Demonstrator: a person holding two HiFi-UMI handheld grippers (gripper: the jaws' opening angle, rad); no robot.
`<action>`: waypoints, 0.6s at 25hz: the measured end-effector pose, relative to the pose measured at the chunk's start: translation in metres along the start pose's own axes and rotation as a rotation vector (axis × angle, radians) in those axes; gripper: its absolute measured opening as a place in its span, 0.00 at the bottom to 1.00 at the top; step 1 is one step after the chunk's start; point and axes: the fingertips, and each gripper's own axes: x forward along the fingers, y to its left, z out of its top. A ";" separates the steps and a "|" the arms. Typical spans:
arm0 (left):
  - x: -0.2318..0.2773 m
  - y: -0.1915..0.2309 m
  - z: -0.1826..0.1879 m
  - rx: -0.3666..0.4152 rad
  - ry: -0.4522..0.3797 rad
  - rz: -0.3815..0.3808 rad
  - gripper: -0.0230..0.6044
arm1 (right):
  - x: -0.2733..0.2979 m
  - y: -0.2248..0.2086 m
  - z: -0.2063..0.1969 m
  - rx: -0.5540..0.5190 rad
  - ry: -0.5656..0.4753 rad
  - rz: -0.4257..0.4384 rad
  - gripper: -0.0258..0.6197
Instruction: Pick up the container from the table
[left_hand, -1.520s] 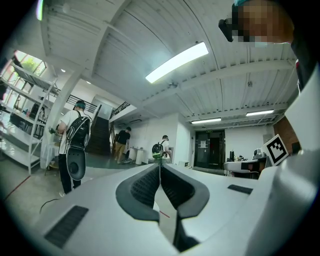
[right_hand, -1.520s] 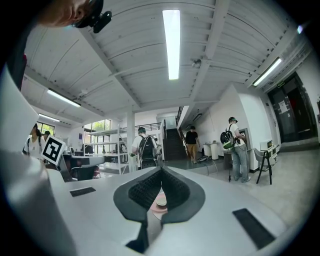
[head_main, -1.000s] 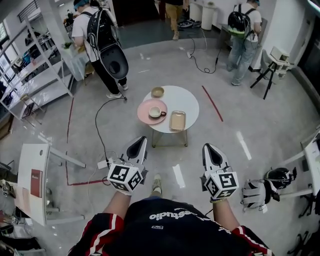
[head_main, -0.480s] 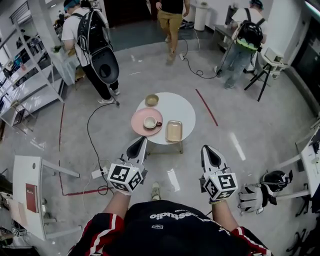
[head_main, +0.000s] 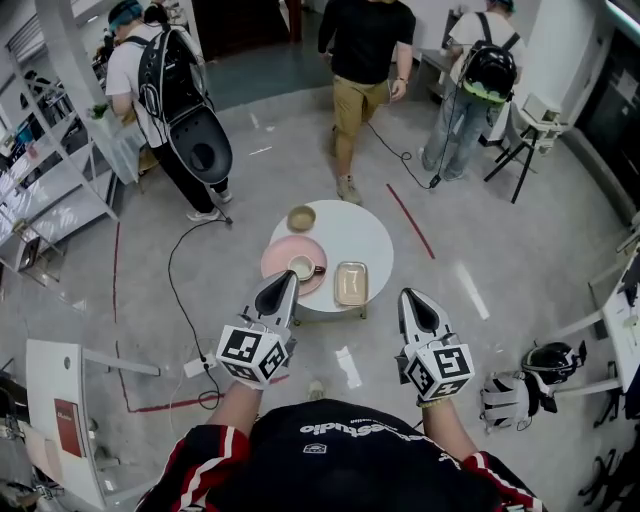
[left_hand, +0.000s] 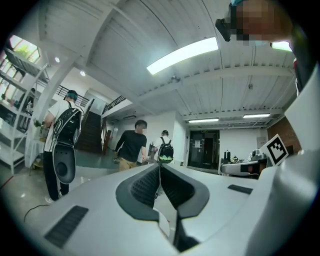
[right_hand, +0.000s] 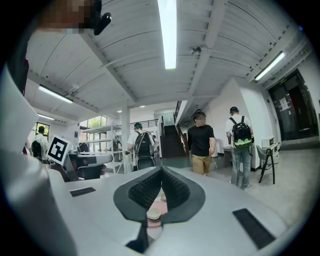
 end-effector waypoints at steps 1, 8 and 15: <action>0.004 0.004 0.000 -0.001 0.001 -0.007 0.08 | 0.005 0.000 0.000 0.001 0.000 -0.006 0.06; 0.026 0.032 0.008 0.007 -0.003 -0.047 0.08 | 0.034 0.000 0.008 -0.004 -0.014 -0.054 0.06; 0.034 0.054 0.001 0.015 0.013 -0.079 0.08 | 0.053 0.005 0.004 -0.016 0.000 -0.096 0.06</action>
